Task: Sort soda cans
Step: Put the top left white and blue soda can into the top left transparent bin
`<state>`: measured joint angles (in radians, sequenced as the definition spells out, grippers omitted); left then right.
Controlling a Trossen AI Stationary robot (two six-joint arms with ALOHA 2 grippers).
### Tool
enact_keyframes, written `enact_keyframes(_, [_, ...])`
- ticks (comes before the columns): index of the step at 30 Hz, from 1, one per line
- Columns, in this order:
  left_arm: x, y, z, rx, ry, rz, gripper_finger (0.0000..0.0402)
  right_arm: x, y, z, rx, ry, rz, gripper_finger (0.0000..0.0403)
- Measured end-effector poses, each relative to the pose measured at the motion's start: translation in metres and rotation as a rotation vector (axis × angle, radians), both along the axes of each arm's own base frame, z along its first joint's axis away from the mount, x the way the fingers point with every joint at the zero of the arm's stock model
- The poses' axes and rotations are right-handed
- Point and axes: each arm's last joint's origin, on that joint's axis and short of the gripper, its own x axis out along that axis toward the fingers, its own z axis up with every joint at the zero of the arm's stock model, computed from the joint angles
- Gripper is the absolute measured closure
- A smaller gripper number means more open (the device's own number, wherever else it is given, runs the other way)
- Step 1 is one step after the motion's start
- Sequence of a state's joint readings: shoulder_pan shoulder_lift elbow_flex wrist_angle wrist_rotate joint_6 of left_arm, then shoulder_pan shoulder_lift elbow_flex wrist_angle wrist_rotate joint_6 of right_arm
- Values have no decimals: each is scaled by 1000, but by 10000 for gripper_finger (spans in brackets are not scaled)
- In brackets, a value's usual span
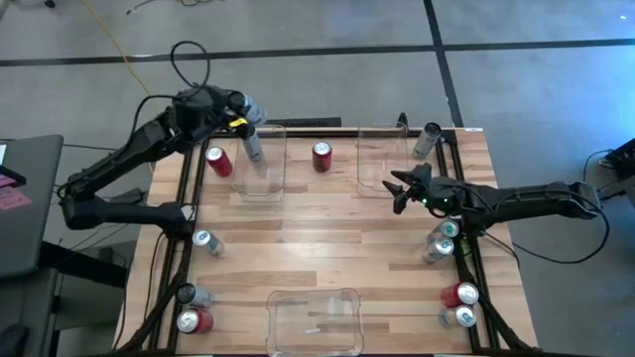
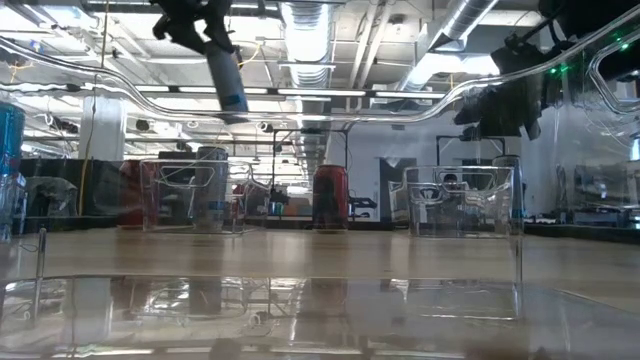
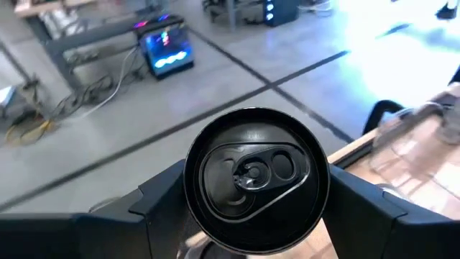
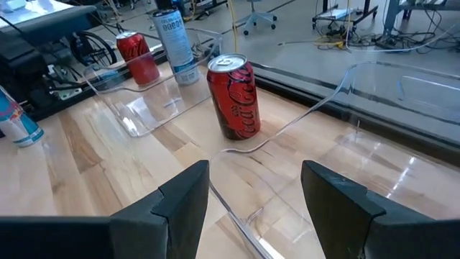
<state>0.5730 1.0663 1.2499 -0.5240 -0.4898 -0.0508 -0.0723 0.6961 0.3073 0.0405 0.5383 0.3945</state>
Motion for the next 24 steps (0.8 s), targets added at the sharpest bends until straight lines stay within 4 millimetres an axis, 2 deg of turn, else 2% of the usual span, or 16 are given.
enact_keyframes(8, [39, 8, -24, -12, 169, -141, 143, 7, -1, -6, 22, 13, -8, 161])
enact_keyframes(14, [67, 19, -50, -107, 196, -120, 142, 13, -1, -9, 41, 5, -17, 161])
enact_keyframes(24, [86, 34, -88, -207, 277, -47, 141, 16, -1, -14, 63, 23, -26, 161])
